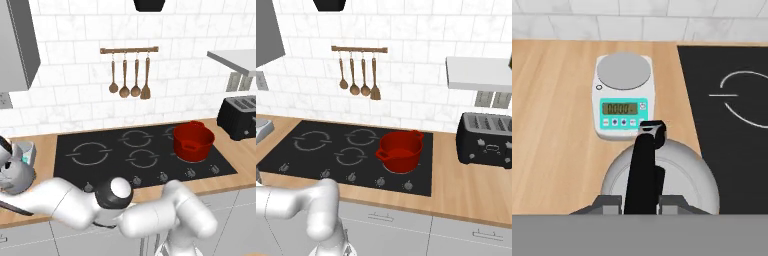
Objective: Pick the kettle from the counter and place it on a stove burner. Then turn the burner on.
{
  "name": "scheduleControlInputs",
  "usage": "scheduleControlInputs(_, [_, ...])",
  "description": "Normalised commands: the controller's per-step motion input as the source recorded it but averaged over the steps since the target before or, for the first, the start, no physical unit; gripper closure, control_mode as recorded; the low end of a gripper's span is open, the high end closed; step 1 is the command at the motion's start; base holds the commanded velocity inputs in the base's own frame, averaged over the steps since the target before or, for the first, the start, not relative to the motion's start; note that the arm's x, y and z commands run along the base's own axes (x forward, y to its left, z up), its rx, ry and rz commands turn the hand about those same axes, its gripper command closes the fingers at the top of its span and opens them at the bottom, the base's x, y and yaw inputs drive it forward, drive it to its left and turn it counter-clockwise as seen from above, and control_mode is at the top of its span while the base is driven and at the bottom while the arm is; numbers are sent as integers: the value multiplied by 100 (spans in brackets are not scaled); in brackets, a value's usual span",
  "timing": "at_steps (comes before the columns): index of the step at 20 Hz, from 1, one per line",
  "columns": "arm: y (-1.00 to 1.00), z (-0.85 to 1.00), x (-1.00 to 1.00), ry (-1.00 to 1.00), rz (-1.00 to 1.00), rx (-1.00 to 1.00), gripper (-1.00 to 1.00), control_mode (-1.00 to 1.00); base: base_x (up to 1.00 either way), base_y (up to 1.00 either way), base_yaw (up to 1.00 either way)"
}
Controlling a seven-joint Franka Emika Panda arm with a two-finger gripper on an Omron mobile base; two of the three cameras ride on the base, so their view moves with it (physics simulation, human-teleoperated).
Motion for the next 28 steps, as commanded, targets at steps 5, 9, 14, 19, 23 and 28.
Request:
scheduleControlInputs(5, [-100, 7, -24, -57, -2, -9, 100, -100, 0, 0, 0])
scheduleControlInputs(9, [-100, 13, 1, -38, -5, -6, 100, -100, 0, 0, 0])
scheduleControlInputs(14, [-100, 38, 33, -4, -4, 5, 100, -100, 0, 0, 0])
scheduleControlInputs(19, [-100, 29, 54, 7, -1, 15, 100, -100, 0, 0, 0])
scheduleControlInputs(23, [-91, 4, 72, 17, 1, 24, 100, -100, 0, 0, 0])
scheduleControlInputs(28, [-53, 3, 60, 23, 1, 29, 100, -100, 0, 0, 0])
